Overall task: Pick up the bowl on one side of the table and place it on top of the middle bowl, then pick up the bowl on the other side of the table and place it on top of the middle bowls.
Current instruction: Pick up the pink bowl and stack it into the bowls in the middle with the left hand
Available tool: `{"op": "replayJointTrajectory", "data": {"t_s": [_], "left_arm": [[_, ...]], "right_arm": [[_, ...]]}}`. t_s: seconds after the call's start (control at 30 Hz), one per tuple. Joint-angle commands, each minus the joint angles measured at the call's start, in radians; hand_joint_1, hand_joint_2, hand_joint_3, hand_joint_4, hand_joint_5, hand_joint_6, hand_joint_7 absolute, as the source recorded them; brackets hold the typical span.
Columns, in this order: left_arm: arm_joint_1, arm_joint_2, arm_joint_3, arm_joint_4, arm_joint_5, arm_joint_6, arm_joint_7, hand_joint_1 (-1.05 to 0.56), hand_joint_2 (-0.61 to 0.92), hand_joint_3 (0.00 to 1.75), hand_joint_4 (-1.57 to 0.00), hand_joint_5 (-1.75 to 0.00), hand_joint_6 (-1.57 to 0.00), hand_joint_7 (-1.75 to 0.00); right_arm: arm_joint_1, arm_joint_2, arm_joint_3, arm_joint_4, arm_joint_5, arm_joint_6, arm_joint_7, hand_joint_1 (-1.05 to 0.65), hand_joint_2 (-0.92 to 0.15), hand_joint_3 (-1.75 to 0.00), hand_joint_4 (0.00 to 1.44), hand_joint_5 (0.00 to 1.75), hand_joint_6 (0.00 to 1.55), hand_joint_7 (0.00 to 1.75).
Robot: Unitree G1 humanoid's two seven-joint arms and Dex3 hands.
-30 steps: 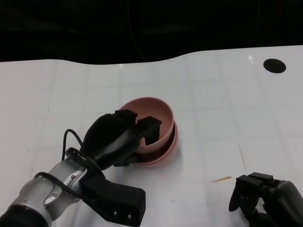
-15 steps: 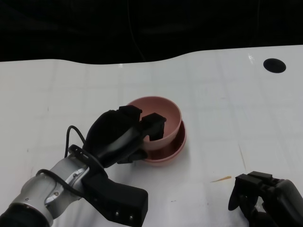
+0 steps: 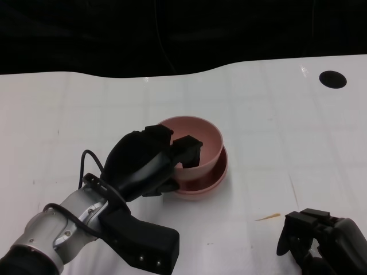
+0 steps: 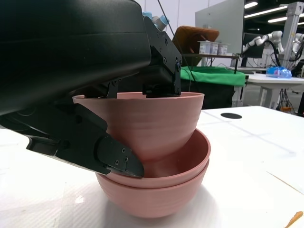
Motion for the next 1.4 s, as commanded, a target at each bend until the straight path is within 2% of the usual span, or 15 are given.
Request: {"op": "replayJointTrajectory", "data": {"t_s": [0.03, 0.23, 0.53, 0.73, 0.83, 0.9, 0.97, 1.0, 1.07, 1.17, 1.23, 1.3, 1.4], "left_arm": [[0.003, 0.02, -0.003, -0.013, 0.01, -0.002, -0.003, -0.15, 0.92, 0.08, -0.6, -1.75, -0.54, -1.53], [-0.005, 0.021, -0.009, -0.013, 0.026, -0.008, 0.006, -0.17, 0.92, 0.11, -0.6, -1.75, -0.56, -1.46], [-0.012, 0.016, -0.009, -0.023, 0.027, -0.022, -0.006, -0.17, 0.92, 0.15, -0.57, -1.75, -0.54, -1.46], [-0.011, 0.019, -0.012, -0.029, 0.05, -0.014, 0.014, -0.19, 0.92, 0.14, -0.58, -1.67, -0.6, -1.29], [-0.015, 0.022, -0.01, -0.026, 0.061, -0.017, 0.027, -0.15, 0.92, 0.06, -0.6, -1.61, -0.64, -1.2], [-0.017, 0.023, -0.008, -0.021, 0.063, -0.023, 0.032, -0.11, 0.89, 0.02, -0.63, -1.5, -0.67, -1.11], [-0.014, 0.021, -0.005, -0.021, 0.063, -0.024, 0.034, -0.1, 0.88, 0.01, -0.64, -1.47, -0.68, -1.08], [-0.012, 0.019, -0.003, -0.021, 0.062, -0.023, 0.035, -0.14, 0.9, 0.01, -0.68, -1.29, -0.76, -0.88], [-0.009, 0.017, -0.003, -0.02, 0.062, -0.024, 0.039, -0.16, 0.91, 0.01, -0.71, -1.17, -0.84, -0.69], [-0.008, 0.017, -0.007, -0.017, 0.066, -0.026, 0.049, -0.3, 0.92, 0.08, -0.86, -0.63, -0.98, -0.27], [-0.009, 0.021, -0.011, -0.016, 0.074, -0.024, 0.052, -0.39, 0.92, 0.13, -0.94, -0.27, -1.01, -0.08], [-0.011, 0.025, -0.016, -0.017, 0.087, -0.018, 0.056, -0.46, 0.92, 0.17, -0.94, -0.13, -0.98, -0.02], [-0.01, 0.031, -0.019, -0.024, 0.102, -0.003, 0.05, -0.62, 0.92, 0.25, -0.84, -0.03, -0.89, 0.0]], "right_arm": [[-0.005, -0.012, 0.005, 0.006, -0.012, -0.004, -0.02, -0.1, -0.57, -1.17, 0.78, 1.75, 0.66, 1.63], [-0.008, -0.013, 0.012, 0.014, -0.007, -0.007, -0.023, -0.09, -0.57, -1.17, 0.78, 1.75, 0.65, 1.63], [-0.016, -0.015, 0.02, 0.026, -0.014, -0.008, -0.035, -0.08, -0.57, -1.16, 0.77, 1.75, 0.64, 1.63], [-0.017, -0.014, 0.02, 0.028, -0.018, -0.008, -0.038, -0.09, -0.58, -1.16, 0.77, 1.75, 0.64, 1.64], [-0.018, -0.013, 0.021, 0.027, -0.019, -0.007, -0.039, -0.09, -0.58, -1.16, 0.77, 1.75, 0.64, 1.64], [-0.019, -0.014, 0.021, 0.026, -0.022, -0.007, -0.042, -0.09, -0.57, -1.16, 0.77, 1.75, 0.65, 1.64], [-0.018, -0.013, 0.021, 0.027, -0.023, -0.006, -0.044, -0.09, -0.57, -1.16, 0.77, 1.75, 0.65, 1.63], [-0.018, -0.013, 0.021, 0.027, -0.023, -0.006, -0.045, -0.09, -0.58, -1.16, 0.77, 1.75, 0.65, 1.63], [-0.016, -0.014, 0.021, 0.025, -0.02, -0.004, -0.038, -0.09, -0.58, -1.16, 0.77, 1.75, 0.65, 1.63], [-0.015, -0.013, 0.021, 0.026, -0.015, -0.006, -0.032, -0.09, -0.57, -1.16, 0.77, 1.75, 0.65, 1.64], [-0.014, -0.013, 0.021, 0.023, -0.017, -0.004, -0.035, -0.09, -0.57, -1.16, 0.77, 1.75, 0.65, 1.64], [-0.014, -0.013, 0.021, 0.021, -0.019, -0.002, -0.036, -0.09, -0.57, -1.16, 0.77, 1.75, 0.65, 1.64], [-0.014, -0.012, 0.02, 0.023, -0.016, -0.005, -0.033, -0.08, -0.57, -1.16, 0.77, 1.75, 0.65, 1.64]]}}
